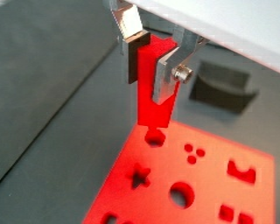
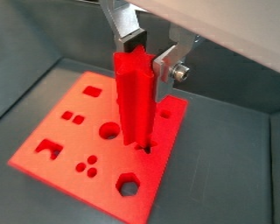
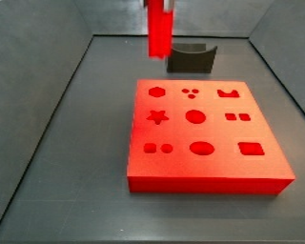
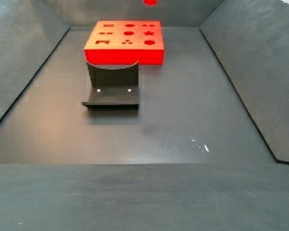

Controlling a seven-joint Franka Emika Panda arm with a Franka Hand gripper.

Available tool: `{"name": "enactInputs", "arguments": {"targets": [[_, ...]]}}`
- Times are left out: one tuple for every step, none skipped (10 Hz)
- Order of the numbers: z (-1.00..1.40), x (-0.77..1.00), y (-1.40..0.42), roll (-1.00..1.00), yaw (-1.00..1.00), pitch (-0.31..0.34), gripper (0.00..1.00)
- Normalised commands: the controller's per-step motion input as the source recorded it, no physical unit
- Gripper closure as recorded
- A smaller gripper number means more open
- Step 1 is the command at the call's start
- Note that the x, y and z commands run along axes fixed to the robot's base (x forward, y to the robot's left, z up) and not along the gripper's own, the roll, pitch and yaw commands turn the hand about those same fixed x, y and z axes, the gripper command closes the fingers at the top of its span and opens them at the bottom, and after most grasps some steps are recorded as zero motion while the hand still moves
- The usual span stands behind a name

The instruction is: Insert the star object.

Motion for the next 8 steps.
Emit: {"name": "enactInputs", "arguments": {"targets": [[-0.27,0.18,-0.57,-0.02,-0.46,0.000,1.00],[-0.46,0.27,-0.55,0.00,-0.50,-0.039,1.00],[-0.48,0.31,-0.53,0.30,-0.36,0.000,1.00],[-0.36,0.35,-0.39,0.41,-0.32,0.056,1.00],[-0.19,0.02,0.00,0.14,-0.09,0.057,1.00],[0.00,0.00,0.00,0.01,0.00,0.000,1.00],[-0.21,0.00,0.03,0.00,0.00,-0.011,1.00],[-0.35,0.00,0.00,0.07,-0.05,-0.006,1.00]]}}
